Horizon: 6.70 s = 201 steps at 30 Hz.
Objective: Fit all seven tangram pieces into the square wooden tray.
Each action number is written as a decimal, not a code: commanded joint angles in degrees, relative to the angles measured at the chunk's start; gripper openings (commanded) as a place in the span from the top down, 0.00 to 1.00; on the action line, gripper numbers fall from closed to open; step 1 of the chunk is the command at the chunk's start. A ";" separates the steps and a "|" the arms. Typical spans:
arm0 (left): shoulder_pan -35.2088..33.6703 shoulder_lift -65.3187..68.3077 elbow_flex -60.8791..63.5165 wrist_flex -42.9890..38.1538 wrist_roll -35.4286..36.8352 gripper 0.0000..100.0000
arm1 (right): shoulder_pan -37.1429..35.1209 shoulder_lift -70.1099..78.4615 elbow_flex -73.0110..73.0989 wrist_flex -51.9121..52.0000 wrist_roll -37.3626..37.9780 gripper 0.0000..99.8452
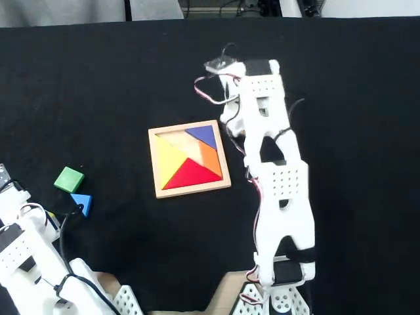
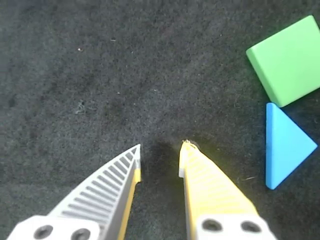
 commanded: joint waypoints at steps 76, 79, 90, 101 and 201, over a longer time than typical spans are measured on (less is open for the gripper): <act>0.13 -0.79 -0.13 -1.05 0.18 0.86 | 1.67 -21.85 6.64 0.53 -6.59 0.96; 0.13 -0.79 -0.13 -1.05 0.18 0.86 | 1.49 -21.49 7.43 -3.25 -6.68 0.96; 0.13 -0.70 -0.13 -1.05 0.18 0.86 | -2.02 -7.25 -0.48 -6.33 -6.15 0.75; 0.13 -0.70 -0.13 -1.05 0.18 0.86 | -2.11 3.47 -11.65 -6.24 -6.15 0.75; 0.13 -0.88 0.31 -1.14 0.18 0.86 | -19.96 -25.10 32.40 -17.67 -43.43 0.93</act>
